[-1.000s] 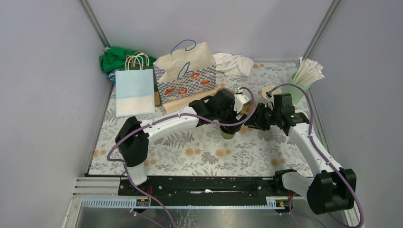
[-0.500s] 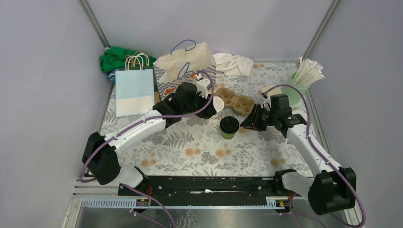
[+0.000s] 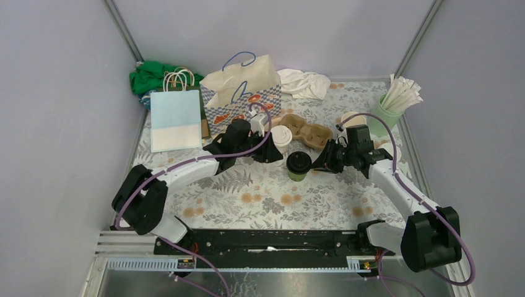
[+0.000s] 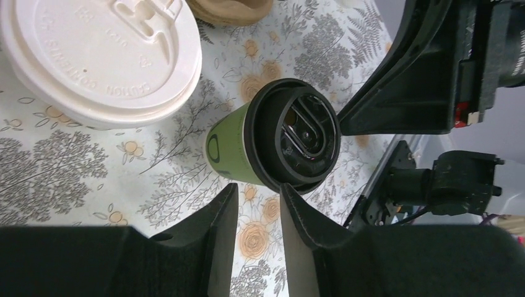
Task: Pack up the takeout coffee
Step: Close the cup lid on the coffee cup.
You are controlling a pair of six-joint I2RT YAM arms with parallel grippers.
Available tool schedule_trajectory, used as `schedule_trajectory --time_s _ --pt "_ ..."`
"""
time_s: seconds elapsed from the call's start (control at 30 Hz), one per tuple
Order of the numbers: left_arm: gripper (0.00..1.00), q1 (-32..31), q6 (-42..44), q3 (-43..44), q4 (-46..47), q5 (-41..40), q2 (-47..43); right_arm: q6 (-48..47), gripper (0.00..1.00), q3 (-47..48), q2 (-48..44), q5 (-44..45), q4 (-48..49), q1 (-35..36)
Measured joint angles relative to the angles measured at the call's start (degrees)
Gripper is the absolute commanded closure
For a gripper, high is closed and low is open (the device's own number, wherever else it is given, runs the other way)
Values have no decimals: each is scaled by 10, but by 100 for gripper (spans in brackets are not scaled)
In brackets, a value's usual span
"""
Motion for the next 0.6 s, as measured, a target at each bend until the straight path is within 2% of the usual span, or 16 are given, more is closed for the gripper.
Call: schedule_trajectory --time_s 0.17,0.6 --pt "66 4 -26 -6 44 27 21 0 73 -4 2 0 4 0" --pt "69 5 -57 -13 87 58 62 0 73 -5 7 0 12 0"
